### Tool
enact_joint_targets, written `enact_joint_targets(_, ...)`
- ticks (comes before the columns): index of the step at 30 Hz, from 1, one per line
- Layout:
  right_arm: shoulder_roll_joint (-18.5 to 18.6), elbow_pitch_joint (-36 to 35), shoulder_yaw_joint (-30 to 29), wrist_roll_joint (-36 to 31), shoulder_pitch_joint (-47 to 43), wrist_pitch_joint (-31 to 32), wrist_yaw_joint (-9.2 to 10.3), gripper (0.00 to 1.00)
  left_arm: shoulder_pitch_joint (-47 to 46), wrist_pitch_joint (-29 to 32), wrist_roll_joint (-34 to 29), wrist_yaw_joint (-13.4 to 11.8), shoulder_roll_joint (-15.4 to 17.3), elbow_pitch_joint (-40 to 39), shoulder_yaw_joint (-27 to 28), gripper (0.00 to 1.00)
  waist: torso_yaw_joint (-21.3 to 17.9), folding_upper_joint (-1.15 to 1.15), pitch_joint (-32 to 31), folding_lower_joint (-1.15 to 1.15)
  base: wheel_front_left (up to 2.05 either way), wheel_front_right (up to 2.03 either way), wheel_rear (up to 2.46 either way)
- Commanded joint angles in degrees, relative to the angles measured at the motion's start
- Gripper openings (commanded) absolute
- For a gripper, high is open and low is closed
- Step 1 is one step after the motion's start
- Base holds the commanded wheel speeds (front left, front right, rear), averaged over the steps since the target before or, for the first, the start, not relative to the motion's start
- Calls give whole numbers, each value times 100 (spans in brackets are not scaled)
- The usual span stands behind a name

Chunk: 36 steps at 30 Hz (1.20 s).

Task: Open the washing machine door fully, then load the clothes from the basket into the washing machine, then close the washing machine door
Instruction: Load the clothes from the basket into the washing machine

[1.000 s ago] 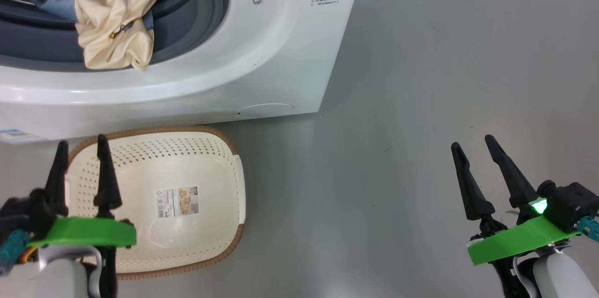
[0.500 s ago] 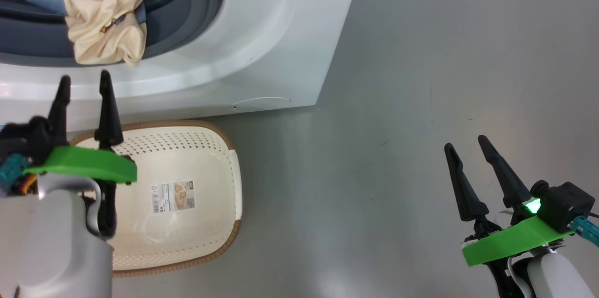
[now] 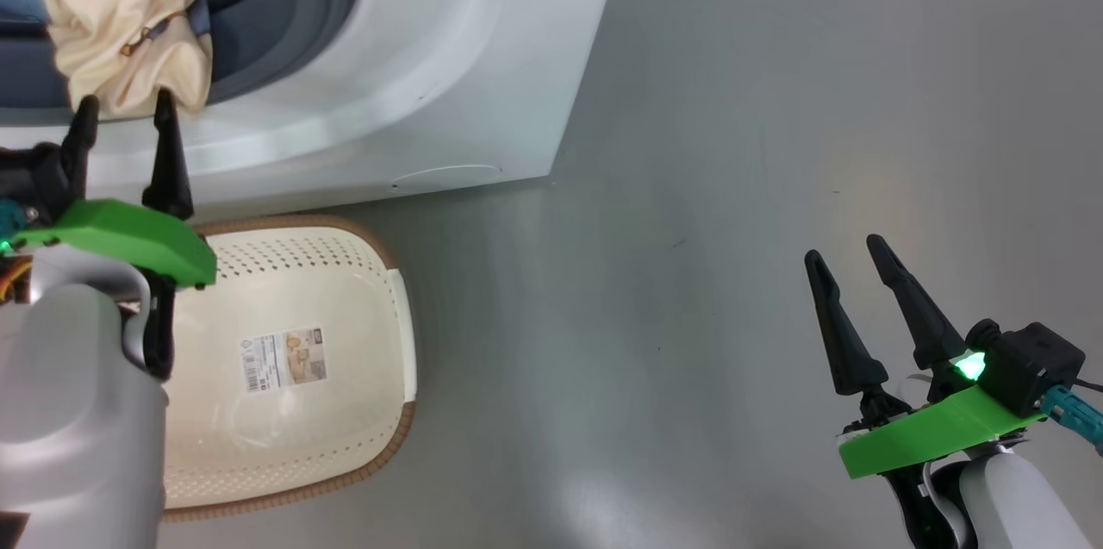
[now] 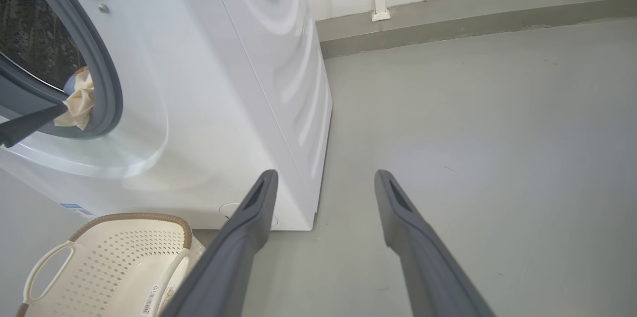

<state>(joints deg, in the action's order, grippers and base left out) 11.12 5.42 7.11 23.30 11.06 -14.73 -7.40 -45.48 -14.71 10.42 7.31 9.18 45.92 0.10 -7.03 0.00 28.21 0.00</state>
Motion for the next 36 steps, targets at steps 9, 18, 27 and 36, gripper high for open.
enact_joint_targets(9,30,-141,162,-5,77,-27,-9,100,-536,-29,-271,3,360,467,113,84,-171,0,129,0,0,0,0)
enact_joint_targets(18,-12,-136,192,-2,100,-27,-9,100,-819,-29,-318,1,487,800,144,0,-276,0,135,0,0,0,0)
enact_joint_targets(27,-49,-142,351,22,111,-27,-9,100,-1282,-29,-218,-12,752,1135,312,0,-508,0,155,0,0,0,0)
enact_joint_targets(36,-95,-145,520,39,134,-27,-9,100,-1788,-29,-198,-116,1028,1404,446,0,-812,0,233,0,0,0,0)
